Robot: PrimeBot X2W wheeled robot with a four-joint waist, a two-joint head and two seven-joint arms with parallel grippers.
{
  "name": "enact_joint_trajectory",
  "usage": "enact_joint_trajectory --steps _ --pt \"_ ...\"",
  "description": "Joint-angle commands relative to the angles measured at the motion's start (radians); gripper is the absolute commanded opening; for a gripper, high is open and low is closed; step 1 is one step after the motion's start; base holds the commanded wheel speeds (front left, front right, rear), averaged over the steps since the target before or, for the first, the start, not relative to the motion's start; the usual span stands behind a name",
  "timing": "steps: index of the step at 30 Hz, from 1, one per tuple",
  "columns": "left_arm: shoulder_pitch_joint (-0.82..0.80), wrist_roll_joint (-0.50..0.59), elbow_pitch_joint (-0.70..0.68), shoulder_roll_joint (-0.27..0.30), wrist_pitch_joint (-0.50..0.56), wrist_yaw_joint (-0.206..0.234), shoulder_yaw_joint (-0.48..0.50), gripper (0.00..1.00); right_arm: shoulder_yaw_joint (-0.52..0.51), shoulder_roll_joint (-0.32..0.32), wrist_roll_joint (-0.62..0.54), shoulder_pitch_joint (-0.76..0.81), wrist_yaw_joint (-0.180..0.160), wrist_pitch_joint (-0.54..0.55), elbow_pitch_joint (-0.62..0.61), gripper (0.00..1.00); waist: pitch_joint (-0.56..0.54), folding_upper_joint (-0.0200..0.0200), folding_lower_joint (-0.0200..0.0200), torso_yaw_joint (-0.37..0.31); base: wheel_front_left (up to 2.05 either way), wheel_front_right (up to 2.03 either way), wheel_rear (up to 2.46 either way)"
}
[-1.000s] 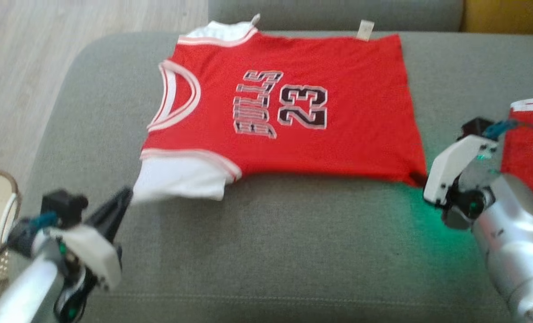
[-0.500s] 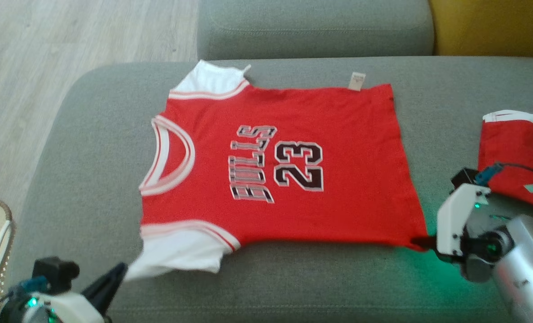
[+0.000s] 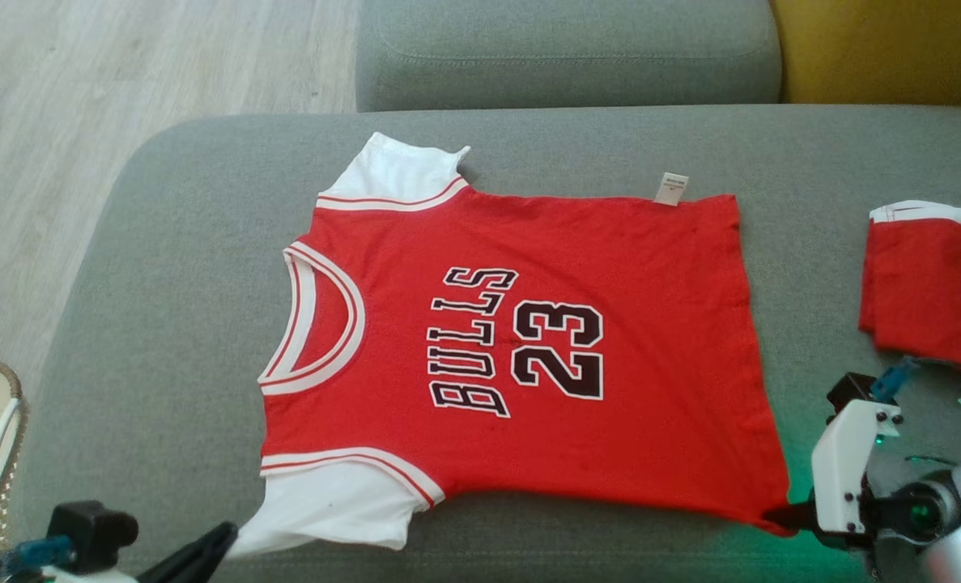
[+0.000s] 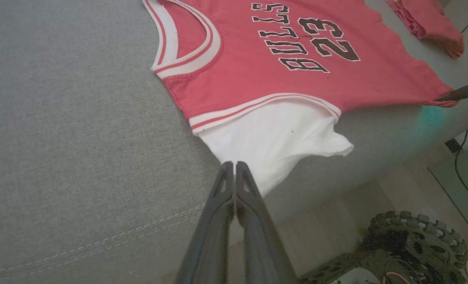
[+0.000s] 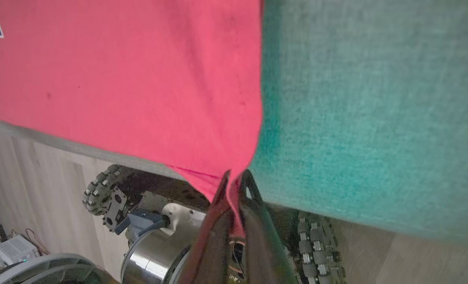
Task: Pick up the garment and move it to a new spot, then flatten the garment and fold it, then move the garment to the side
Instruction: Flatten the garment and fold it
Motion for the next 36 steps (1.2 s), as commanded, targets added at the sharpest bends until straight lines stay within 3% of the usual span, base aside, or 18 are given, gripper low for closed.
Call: enact_joint_trajectory --steps 1,11,18,27,36 --pt "-0.045 -0.009 -0.023 0.06 -0.001 -0.005 0.041 0.0 -0.014 -0.012 -0.017 -0.006 0.0 0.023 -0.055 0.0 0.003 0.0 0.0 0.0 0.0 0.0 0.0" --pt "-0.12 0.015 -0.022 0.079 -0.044 -0.006 0.047 0.0 -0.216 0.13 -0.136 0.051 0.0 0.145 -0.296 0.0 0.04 0.0 0.0 -0.001 0.0 0.0 0.0" --pt "-0.216 0.068 -0.001 0.074 -0.093 -0.006 0.056 0.0 -0.301 0.221 -0.215 0.008 0.0 0.15 -0.403 0.0 0.087 0.0 0.0 -0.007 0.0 0.0 0.0" --pt "-0.37 0.115 0.049 0.045 -0.124 -0.006 0.063 0.0 -0.356 0.259 -0.257 -0.108 0.0 0.102 -0.42 0.0 0.146 0.0 0.0 -0.024 0.0 0.0 0.0" --pt "-0.479 0.139 0.139 0.0 -0.125 -0.006 0.043 0.0 -0.342 0.262 -0.281 -0.203 0.0 0.007 -0.333 0.0 0.196 0.0 0.0 -0.04 0.0 0.0 0.0"
